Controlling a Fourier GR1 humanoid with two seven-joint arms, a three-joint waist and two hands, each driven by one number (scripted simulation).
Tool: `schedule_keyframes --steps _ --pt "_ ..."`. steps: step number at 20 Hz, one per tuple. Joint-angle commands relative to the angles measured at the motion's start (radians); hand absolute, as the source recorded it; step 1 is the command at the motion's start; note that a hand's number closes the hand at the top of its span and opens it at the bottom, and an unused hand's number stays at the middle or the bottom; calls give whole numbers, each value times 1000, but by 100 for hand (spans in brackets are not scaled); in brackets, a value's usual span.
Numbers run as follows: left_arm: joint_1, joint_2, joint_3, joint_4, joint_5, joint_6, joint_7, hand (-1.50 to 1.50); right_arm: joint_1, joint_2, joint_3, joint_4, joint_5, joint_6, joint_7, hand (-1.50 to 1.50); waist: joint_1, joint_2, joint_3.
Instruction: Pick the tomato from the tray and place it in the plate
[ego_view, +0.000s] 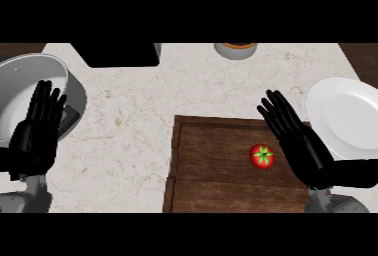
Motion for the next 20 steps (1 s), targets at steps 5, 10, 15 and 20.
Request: schedule_keyframes --steps 5,10,15,20 --pt "84 -28 -130 168 -46 -27 147 0 -181 -207 -292 29 59 -51 -15 150 -6 24 -18" --pt "123 -58 -187 164 -12 -80 194 0 -64 -301 -400 169 335 -288 -68 -150 -18 20 -17" --pt "84 -142 -221 263 -64 -67 135 0 45 -176 -440 228 265 -228 -370 -150 4 14 -17" --pt "125 -89 -168 186 -35 -143 190 0 161 -236 -424 11 334 -179 -195 -150 6 11 -18"
